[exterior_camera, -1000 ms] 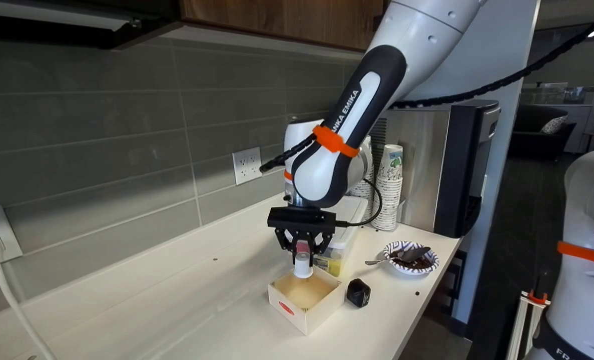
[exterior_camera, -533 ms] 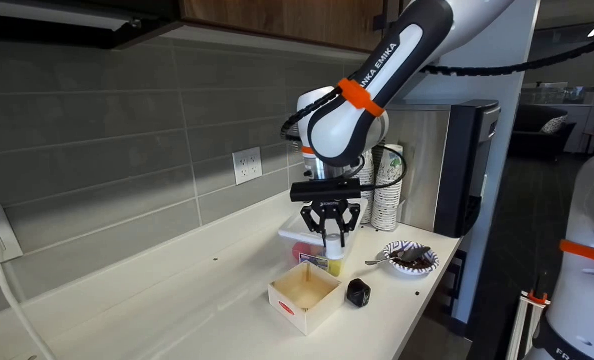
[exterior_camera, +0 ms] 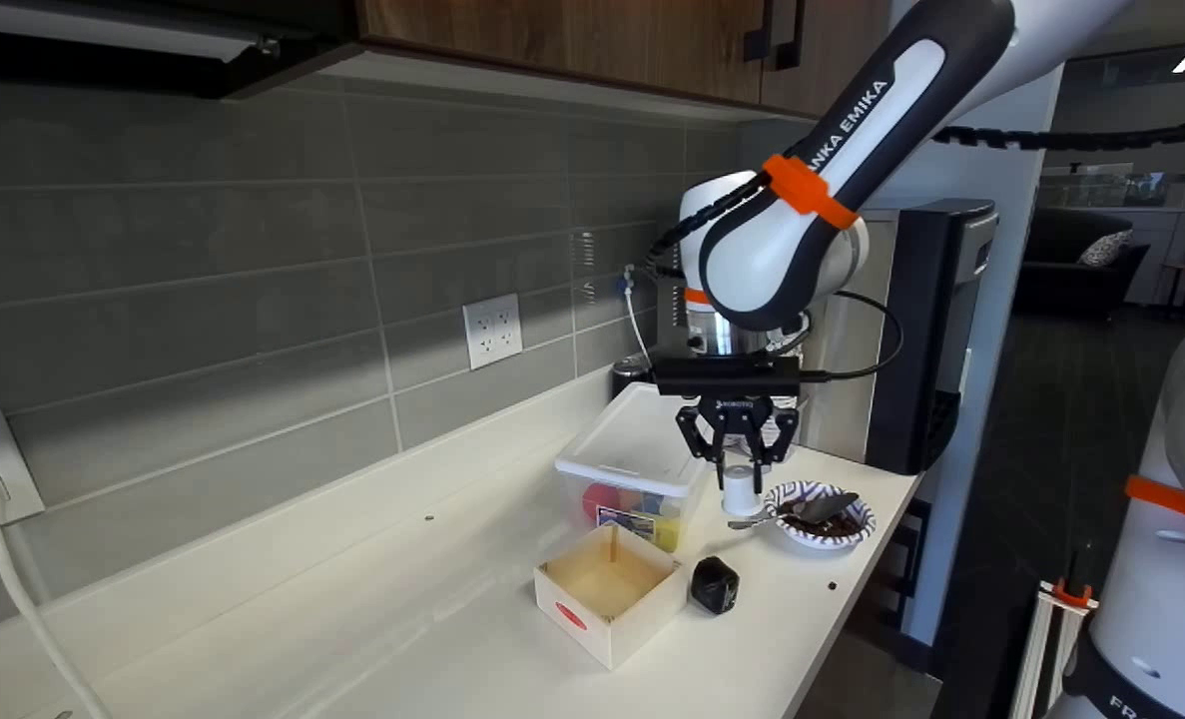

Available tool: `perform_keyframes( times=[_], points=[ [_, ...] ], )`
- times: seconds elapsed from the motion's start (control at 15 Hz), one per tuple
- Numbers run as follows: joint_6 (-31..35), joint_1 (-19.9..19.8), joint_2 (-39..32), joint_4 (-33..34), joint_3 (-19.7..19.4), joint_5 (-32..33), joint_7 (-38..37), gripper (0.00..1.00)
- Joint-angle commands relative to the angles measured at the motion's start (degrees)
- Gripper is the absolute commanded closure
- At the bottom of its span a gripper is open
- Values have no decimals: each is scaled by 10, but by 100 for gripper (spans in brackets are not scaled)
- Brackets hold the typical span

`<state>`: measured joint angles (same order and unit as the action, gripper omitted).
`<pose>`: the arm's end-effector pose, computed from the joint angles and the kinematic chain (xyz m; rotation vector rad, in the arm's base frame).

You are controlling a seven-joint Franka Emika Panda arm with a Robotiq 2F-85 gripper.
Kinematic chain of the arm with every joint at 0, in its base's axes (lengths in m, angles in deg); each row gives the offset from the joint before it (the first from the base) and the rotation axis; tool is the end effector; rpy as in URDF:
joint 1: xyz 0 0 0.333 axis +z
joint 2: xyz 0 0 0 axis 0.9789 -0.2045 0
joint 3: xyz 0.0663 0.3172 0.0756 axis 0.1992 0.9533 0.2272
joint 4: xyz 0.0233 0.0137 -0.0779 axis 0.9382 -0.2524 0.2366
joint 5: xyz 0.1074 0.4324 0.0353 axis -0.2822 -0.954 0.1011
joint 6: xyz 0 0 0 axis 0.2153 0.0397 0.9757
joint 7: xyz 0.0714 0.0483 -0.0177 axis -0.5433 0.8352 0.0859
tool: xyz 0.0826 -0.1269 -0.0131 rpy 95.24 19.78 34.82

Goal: Remove the coffee pod from the brown box, then put the black object in the brown box

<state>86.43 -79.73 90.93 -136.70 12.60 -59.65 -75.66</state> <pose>0.4075 -0.0240 0.2206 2.5511 -1.6672 -0.0705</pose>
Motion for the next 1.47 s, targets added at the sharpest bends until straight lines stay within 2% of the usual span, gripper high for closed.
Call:
perform_keyframes(
  times=[0.0,0.2,0.47,0.73,1.0,1.07,1.2,1.27,1.4],
  points=[
    [76,-39,-20,-15,3,-8,-5,85],
    [193,-66,-64,-26,4,0,-22,85],
    [306,-89,-137,-26,-6,22,-33,85],
    [372,-67,-202,-26,-40,-2,-16,85],
    [415,-49,-233,-26,-60,-64,24,85],
    [412,-53,-230,-26,-52,-90,40,35],
    [411,-58,-227,-24,-42,-131,69,27],
    [410,-88,-223,-23,-17,-122,63,19],
    [400,-109,-209,-21,3,-143,87,3]
  ],
)
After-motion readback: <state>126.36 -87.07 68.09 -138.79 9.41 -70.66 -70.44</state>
